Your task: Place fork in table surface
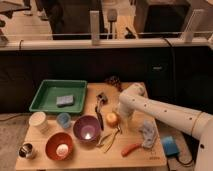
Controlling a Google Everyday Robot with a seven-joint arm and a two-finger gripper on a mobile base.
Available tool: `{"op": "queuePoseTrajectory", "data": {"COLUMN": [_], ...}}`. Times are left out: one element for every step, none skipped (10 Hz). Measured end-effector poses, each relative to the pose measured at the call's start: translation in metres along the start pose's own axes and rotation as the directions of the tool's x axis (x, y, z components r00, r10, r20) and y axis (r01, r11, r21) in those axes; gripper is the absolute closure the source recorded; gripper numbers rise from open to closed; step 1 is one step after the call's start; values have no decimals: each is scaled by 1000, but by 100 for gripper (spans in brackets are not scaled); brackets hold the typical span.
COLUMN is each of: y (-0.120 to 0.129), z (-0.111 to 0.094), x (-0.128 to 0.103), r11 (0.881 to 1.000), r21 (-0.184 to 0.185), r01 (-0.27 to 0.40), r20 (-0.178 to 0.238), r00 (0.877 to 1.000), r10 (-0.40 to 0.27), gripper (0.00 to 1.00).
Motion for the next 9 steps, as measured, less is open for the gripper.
{"op": "queuePoseTrajectory", "data": {"y": [-1, -3, -7, -9, -9, -10, -11, -12, -11], "z": [4, 8, 11, 14, 16, 18, 20, 22, 24], "x": [-1, -4, -9, -12, -15, -19, -22, -26, -28], "r11": [1000, 1000, 1000, 999, 999, 998, 997, 997, 996], "r21": [-4, -13, -23, -30, -40, -54, -62, -71, -82], "r01": [0, 7, 16, 21, 25, 32, 37, 41, 42], "r20": [7, 13, 20, 25, 28, 30, 30, 32, 32], "r00": [1000, 1000, 1000, 999, 999, 999, 999, 999, 999], "r10": [0, -6, -16, -20, -24, -31, -35, -39, -39], "gripper": [20, 20, 20, 20, 20, 20, 20, 20, 20]}}
